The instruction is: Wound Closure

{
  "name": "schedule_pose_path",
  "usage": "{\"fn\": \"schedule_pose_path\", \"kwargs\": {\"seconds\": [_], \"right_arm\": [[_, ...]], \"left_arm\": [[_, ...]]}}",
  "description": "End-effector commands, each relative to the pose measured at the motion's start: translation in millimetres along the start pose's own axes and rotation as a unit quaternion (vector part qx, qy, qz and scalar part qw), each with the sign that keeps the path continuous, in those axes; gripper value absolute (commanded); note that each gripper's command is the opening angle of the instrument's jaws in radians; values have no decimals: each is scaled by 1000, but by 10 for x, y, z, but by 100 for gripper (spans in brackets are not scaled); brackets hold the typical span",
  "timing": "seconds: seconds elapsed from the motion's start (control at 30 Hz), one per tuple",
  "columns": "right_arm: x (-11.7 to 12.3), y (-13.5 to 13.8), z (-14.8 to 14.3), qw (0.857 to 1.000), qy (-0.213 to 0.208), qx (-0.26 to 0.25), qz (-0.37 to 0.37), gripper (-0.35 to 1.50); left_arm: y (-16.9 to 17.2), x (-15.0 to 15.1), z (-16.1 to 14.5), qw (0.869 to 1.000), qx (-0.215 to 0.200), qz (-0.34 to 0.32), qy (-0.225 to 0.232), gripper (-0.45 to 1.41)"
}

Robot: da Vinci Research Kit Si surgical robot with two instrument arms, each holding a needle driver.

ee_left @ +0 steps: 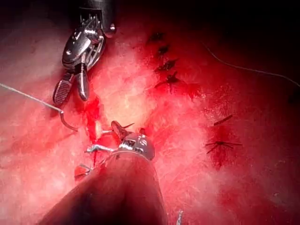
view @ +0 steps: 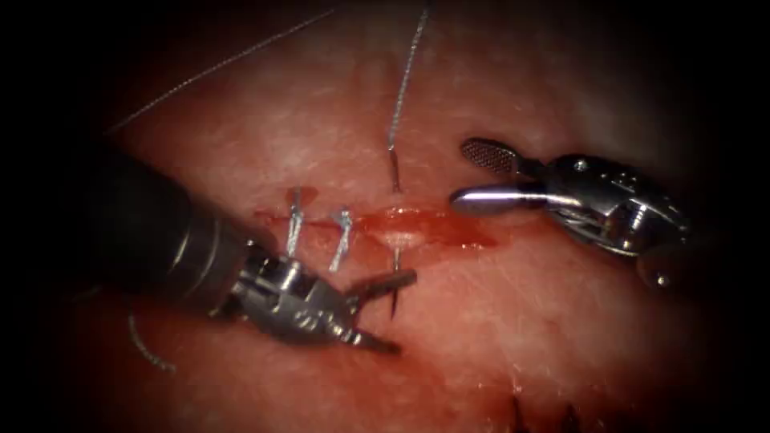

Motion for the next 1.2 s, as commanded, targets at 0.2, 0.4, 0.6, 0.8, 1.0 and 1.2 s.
{"fn": "schedule_pose_path", "kwargs": {"seconds": [0.2, 0.4, 0.6, 0.8, 1.0, 1.2], "right_arm": [[-10, -7, 9, 1000, 4, -2, -1, 96], [-12, -8, 11, 1000, 6, -4, -1, 94], [-12, -8, 10, 1000, 8, -4, -1, 93], [-11, -9, 10, 1000, 9, -3, 2, 99], [-12, -11, 11, 1000, 9, 0, 2, 101], [-14, -16, 10, 1000, 7, 21, 2, 104]], "left_arm": [[-7, -3, 2, 998, 68, 1, 16, 29], [-12, -7, 0, 997, 79, -7, 14, -45], [-6, 1, -9, 998, 60, 14, 34, -45], [-1, 36, -21, 993, -5, -80, 90, -45], [3, 95, -41, 980, -66, -134, 130, -45], [17, 126, -54, 955, -130, -223, 150, -45]]}}
